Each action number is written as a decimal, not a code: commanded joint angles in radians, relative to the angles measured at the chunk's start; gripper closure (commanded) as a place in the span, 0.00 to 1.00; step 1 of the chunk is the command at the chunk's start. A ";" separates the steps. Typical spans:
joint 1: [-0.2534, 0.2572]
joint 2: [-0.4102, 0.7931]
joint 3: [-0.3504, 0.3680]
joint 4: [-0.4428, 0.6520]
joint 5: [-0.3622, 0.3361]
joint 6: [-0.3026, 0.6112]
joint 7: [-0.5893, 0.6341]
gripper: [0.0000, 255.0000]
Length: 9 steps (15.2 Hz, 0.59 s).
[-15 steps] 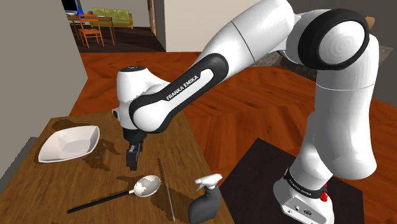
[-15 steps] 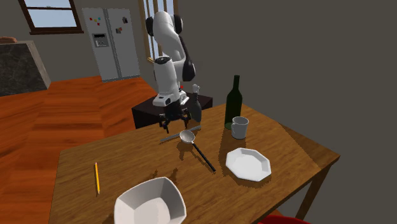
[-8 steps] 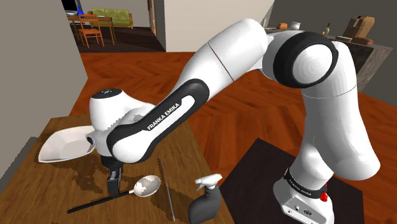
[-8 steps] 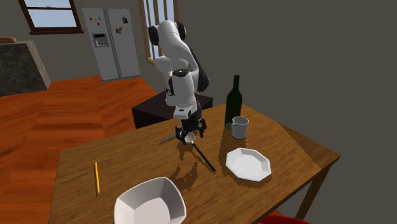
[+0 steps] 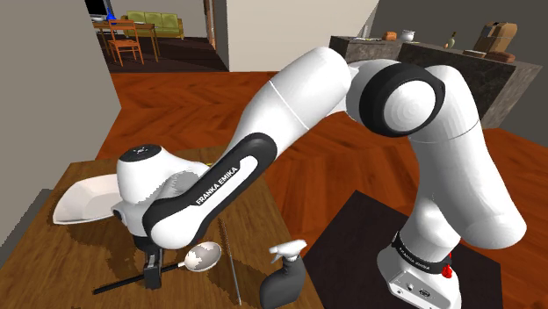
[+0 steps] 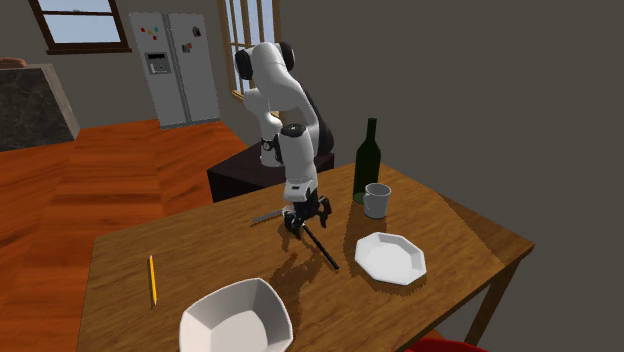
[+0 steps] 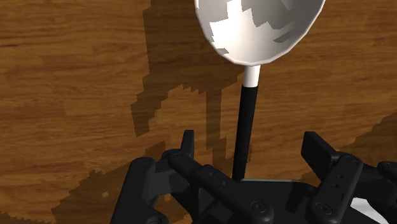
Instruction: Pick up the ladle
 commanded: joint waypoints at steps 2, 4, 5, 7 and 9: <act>0.002 0.025 -0.004 0.003 -0.004 0.022 -0.001 0.00; 0.003 0.027 -0.004 0.005 -0.004 0.022 -0.001 1.00; 0.003 0.027 -0.004 0.005 -0.005 0.022 -0.001 1.00; 0.003 0.026 -0.004 0.004 -0.004 0.022 0.000 1.00; 0.004 0.026 -0.004 0.005 -0.004 0.021 0.000 1.00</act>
